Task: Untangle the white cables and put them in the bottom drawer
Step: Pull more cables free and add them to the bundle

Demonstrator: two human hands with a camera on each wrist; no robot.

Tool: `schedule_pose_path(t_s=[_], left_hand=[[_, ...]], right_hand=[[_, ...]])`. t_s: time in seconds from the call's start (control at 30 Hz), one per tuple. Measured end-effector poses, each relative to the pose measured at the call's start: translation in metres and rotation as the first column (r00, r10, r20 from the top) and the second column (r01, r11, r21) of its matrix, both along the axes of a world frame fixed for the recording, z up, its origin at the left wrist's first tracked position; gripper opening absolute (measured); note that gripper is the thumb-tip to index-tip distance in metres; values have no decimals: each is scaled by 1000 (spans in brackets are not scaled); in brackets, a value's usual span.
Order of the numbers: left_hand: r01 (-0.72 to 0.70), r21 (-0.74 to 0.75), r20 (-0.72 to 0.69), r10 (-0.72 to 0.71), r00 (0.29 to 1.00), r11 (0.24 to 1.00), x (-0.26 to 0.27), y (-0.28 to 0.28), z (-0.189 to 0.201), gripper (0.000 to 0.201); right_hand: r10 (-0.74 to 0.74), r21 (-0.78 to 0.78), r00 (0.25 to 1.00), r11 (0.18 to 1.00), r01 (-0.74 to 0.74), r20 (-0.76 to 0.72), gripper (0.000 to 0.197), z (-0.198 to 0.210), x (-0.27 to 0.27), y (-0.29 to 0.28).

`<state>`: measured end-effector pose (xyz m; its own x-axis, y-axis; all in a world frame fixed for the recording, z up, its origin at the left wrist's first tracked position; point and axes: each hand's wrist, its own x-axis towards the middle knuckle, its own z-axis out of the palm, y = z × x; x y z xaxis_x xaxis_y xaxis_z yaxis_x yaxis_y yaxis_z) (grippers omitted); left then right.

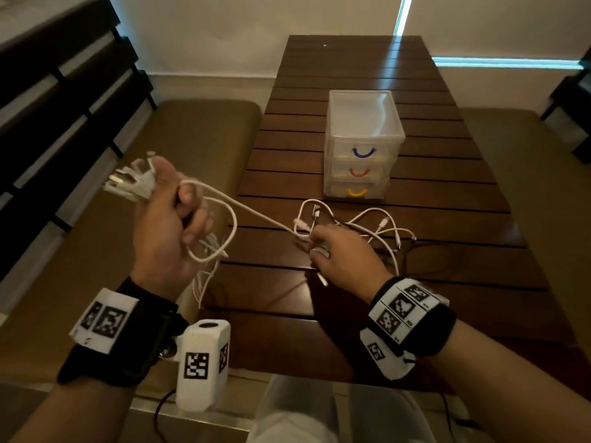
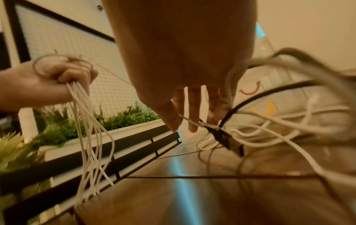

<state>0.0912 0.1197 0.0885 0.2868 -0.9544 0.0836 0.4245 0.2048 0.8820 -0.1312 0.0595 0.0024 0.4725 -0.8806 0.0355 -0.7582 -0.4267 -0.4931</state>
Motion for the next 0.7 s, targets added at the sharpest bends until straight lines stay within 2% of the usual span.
schedule_pose_path(t_s=[0.1,0.17,0.2,0.27,0.33,0.43,0.47,0.5,0.53,0.6,0.63,0.67,0.7], left_hand=[[-44,-33,-96,40,995,998,2,-2,5,47],[-68,-19,-51,67,996,997,0,-1,4,41],[-79,-13,11,79,997,997,-2,0,1,36],[-68,-3,233,67,970,998,-10,5,-6,27],[-15,13,454,7,891,1000,-27,12,-12,26],[69,106,541,-116,833,992,-52,12,-23,23],[94,155,585,-168,793,983,-56,10,-29,20],[92,204,663,-207,720,975,-57,7,-38,20],[58,236,756,-220,616,970,-55,5,-46,20],[-20,275,887,-245,392,961,-50,2,-58,18],[-55,273,931,-249,267,960,-47,1,-62,24],[-77,268,952,-252,172,960,-45,2,-63,33],[-87,264,960,-252,123,961,-44,3,-63,37]], right_hand=[[-48,2,995,999,48,-86,14,-1,-2,-10],[-86,44,990,995,91,-108,19,-4,-4,-14],[-89,50,990,994,95,-104,21,-5,-5,-14],[-66,46,996,997,69,-62,22,-7,-6,-11],[7,61,1000,998,-7,-11,20,-4,-3,-5],[147,86,988,985,-151,51,18,6,6,4],[181,94,981,978,-187,65,16,8,8,6],[204,105,976,972,-212,78,16,10,9,7],[218,117,972,967,-228,89,17,13,9,9],[229,146,966,959,-245,117,20,16,7,12],[227,153,965,957,-246,130,21,18,4,13],[221,158,966,958,-241,134,22,19,2,13],[213,159,968,959,-233,136,22,19,-1,13]])
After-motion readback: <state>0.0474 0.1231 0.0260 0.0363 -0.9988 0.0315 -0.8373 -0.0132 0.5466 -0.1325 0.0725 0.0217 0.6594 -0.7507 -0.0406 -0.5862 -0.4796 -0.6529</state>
